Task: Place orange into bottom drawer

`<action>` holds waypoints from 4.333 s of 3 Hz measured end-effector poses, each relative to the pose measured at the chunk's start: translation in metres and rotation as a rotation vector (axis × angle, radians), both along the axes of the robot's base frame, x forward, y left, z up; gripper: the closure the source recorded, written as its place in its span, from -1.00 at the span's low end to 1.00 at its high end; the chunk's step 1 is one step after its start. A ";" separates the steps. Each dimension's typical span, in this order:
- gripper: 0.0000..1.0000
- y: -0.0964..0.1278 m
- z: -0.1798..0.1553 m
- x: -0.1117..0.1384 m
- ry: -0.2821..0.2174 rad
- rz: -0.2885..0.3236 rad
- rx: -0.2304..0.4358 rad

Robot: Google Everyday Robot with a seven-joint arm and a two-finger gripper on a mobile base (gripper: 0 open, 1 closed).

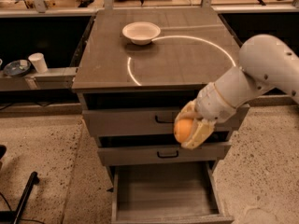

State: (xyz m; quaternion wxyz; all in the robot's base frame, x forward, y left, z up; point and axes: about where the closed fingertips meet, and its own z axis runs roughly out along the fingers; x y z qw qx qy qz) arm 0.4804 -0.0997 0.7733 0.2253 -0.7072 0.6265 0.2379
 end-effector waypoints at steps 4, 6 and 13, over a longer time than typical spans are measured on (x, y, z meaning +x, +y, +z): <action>1.00 -0.056 -0.144 0.004 -0.103 -0.167 -0.056; 1.00 -0.057 -0.159 0.005 -0.166 -0.200 -0.073; 1.00 -0.024 -0.491 0.038 -0.101 -0.471 0.170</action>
Offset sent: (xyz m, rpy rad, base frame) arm 0.0224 -0.0356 -0.0893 -0.2534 -0.0905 -0.1767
